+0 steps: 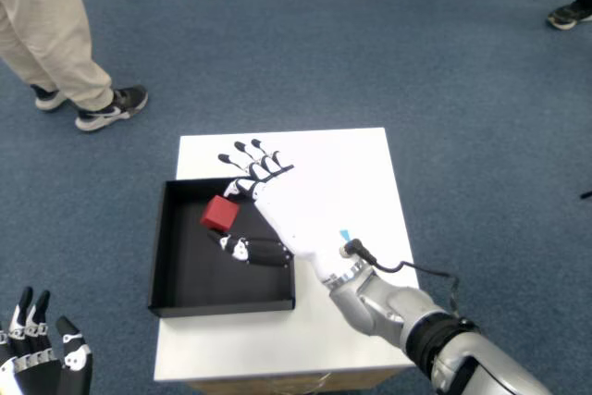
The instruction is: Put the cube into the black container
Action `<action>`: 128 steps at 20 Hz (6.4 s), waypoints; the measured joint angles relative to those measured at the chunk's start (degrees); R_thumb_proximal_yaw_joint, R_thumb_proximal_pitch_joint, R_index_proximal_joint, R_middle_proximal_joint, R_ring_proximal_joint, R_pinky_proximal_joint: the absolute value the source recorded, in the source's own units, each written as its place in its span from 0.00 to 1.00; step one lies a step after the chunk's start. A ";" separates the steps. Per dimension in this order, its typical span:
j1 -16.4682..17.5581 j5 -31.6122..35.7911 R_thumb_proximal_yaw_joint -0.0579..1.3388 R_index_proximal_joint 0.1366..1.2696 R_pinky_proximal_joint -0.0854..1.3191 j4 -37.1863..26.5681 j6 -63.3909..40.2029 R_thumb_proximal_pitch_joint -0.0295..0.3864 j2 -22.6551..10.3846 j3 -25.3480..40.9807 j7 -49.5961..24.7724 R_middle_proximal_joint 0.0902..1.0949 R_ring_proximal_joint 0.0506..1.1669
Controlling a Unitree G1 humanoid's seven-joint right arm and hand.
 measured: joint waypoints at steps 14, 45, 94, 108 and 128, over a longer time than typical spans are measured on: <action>-5.84 25.93 0.59 0.50 0.05 -3.29 13.18 0.38 -0.52 22.43 1.97 0.12 0.08; 4.73 59.12 0.17 0.21 0.14 -8.72 -27.81 0.65 -12.94 14.70 -1.94 0.15 0.15; 14.78 87.72 0.03 0.12 0.03 12.20 -45.88 0.51 -10.77 9.42 29.94 0.09 0.12; 15.82 90.61 0.03 0.16 0.02 15.60 -47.61 0.51 -7.90 7.33 35.01 0.11 0.12; 15.76 94.03 0.03 0.15 0.02 18.40 -48.22 0.52 -6.63 4.85 40.26 0.11 0.13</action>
